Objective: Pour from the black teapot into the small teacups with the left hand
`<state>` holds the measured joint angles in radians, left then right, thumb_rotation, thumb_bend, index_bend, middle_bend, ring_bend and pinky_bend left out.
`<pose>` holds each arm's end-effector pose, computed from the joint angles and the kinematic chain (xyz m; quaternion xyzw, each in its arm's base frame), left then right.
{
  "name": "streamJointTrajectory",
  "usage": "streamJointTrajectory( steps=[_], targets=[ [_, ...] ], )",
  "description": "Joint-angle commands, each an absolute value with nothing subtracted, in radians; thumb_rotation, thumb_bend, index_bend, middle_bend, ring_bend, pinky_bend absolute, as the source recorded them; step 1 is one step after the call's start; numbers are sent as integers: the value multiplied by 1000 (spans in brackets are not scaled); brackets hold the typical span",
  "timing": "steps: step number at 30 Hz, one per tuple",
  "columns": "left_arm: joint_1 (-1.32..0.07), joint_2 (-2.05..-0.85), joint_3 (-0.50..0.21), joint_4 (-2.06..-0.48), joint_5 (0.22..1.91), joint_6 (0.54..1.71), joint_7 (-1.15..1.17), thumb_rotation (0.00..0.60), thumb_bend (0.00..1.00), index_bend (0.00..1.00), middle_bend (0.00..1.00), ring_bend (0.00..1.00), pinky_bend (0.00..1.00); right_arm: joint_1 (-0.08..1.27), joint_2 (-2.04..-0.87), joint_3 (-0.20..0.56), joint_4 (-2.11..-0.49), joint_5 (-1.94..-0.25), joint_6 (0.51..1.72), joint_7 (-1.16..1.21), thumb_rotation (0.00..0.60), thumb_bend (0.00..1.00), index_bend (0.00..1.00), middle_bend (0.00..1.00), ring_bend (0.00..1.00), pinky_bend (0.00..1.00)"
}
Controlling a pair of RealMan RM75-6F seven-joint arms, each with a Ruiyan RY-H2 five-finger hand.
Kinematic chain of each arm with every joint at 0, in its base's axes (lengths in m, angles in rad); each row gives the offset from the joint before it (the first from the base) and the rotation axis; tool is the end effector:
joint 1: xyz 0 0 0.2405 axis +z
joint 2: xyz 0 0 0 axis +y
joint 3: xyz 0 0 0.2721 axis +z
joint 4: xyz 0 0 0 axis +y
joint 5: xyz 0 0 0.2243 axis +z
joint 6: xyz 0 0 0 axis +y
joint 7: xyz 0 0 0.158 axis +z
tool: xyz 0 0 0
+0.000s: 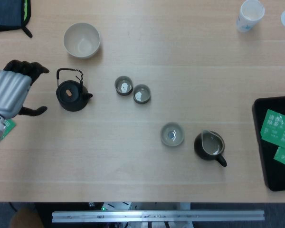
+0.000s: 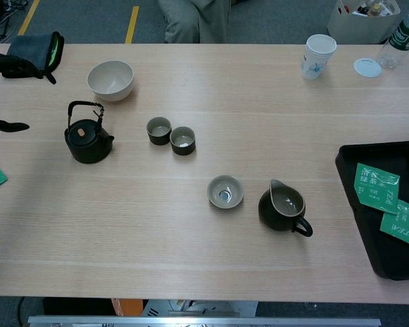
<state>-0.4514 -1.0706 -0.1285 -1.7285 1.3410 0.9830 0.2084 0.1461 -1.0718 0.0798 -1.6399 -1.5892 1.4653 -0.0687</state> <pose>-0.2534 0.3085 0.1039 -0.7393 -0.3675 -0.3047 0.4749 -0.3012 -0.2220 0.1622 0.6452 -0.3170 0.4003 0.5683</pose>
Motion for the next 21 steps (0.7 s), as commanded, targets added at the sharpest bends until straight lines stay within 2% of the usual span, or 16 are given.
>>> streamJointTrajectory(
  steps=[1, 2, 4, 10, 16, 21],
  targets=[
    [-522, -1113, -152, -1691, 1268, 907, 256, 135, 148, 203, 219, 188, 186, 148, -1071, 80, -1642, -1586, 1463, -71, 600, 147, 263, 268, 126, 106],
    [-534, -1122, -154, -1683, 1253, 895, 269, 73, 148, 200, 218, 188, 186, 148, -1071, 80, -1642, -1584, 1462, -72, 600, 148, 263, 268, 126, 106],
    [-561, -1143, -162, -1665, 1214, 869, 286, 6, 148, 190, 215, 189, 186, 148, -1071, 80, -1641, -1579, 1460, -71, 600, 148, 263, 268, 126, 106],
    [-638, -1208, -176, -1590, 1098, 806, 335, 0, 134, 178, 207, 188, 182, 152, -1078, 80, -1634, -1567, 1452, -71, 600, 147, 263, 268, 126, 106],
    [-703, -1279, -160, -1498, 991, 756, 402, 0, 133, 185, 220, 188, 181, 161, -1087, 80, -1622, -1554, 1433, -65, 600, 147, 263, 268, 126, 106],
    [-752, -1322, -134, -1441, 893, 726, 471, 0, 133, 228, 249, 190, 181, 167, -1091, 82, -1613, -1547, 1426, -58, 600, 147, 263, 268, 126, 106]
  ],
)
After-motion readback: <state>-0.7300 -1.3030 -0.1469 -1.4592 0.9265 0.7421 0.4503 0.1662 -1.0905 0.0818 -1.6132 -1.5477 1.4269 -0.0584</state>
